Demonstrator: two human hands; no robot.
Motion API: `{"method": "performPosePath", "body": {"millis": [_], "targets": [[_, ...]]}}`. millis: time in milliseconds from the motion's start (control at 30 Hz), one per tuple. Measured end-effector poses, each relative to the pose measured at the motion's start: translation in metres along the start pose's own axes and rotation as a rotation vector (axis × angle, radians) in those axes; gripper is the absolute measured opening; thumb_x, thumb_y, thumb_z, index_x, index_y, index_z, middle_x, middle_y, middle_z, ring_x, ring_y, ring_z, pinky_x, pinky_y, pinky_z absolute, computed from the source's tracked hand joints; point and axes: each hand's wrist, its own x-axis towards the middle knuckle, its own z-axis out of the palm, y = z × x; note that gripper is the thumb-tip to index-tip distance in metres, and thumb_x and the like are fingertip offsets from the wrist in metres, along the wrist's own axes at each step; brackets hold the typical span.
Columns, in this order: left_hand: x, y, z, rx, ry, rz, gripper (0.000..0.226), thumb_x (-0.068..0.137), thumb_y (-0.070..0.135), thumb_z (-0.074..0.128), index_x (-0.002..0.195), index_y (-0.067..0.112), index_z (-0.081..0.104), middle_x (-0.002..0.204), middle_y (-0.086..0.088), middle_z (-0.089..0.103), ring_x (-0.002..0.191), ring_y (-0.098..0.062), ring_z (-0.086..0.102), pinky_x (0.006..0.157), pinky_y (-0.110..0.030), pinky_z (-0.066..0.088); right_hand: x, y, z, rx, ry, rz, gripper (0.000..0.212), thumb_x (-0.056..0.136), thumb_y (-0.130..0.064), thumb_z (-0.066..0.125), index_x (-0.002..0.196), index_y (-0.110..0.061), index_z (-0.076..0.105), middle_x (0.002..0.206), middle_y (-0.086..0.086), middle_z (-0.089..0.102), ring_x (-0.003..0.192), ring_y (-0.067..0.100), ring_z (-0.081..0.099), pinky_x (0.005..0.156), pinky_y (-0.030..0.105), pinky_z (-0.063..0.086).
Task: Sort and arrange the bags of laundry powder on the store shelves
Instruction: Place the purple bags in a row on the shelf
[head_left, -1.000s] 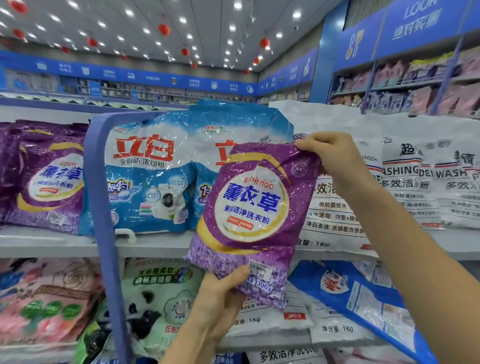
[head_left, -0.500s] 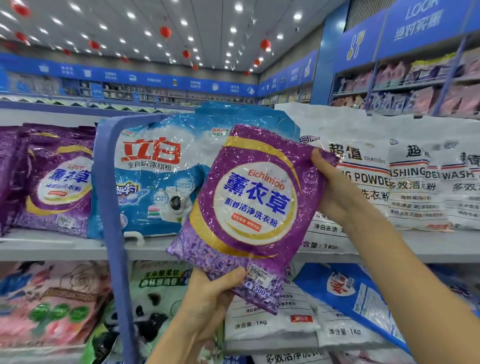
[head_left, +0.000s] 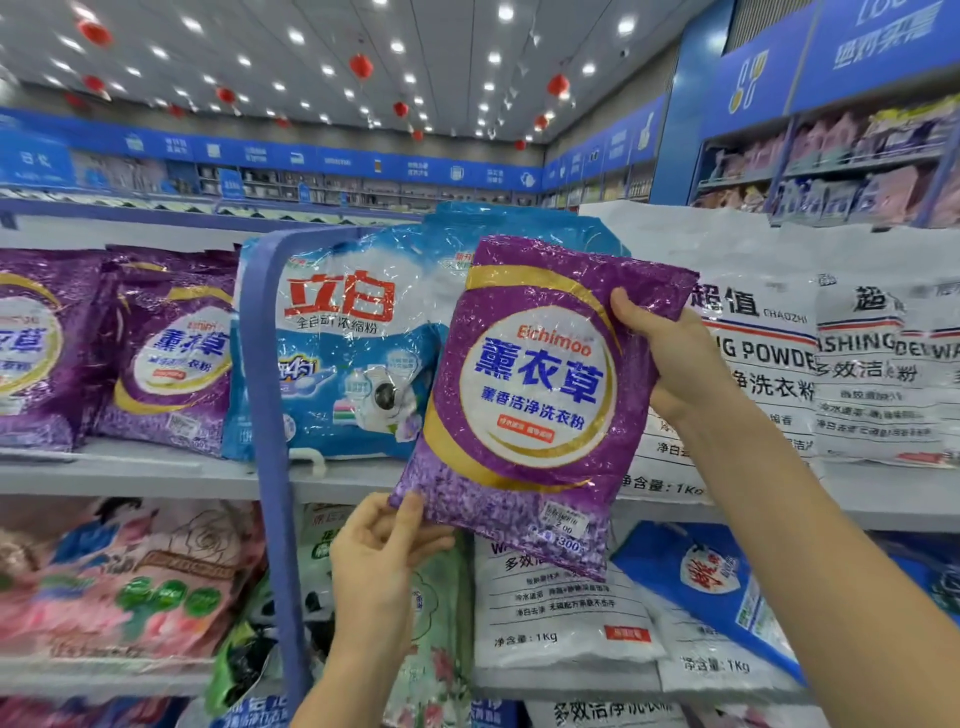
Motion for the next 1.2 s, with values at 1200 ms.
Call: {"method": "performPosePath", "body": {"millis": [1200], "targets": [[0.162, 0.17, -0.245, 0.546, -0.122, 0.157, 0.059, 0.071, 0.048, 0.068, 0.126, 0.042, 0.047, 0.125, 0.019, 0.06, 0.117, -0.002, 0.054, 0.095, -0.021, 0.044, -0.069, 0.188, 0.283, -0.51, -0.448, -0.117, 0.07, 0.091, -0.015, 0.06, 0.134, -0.041, 0.01, 0.122, -0.023, 0.043, 0.107, -0.01, 0.04, 0.071, -0.011, 0.027]]}}
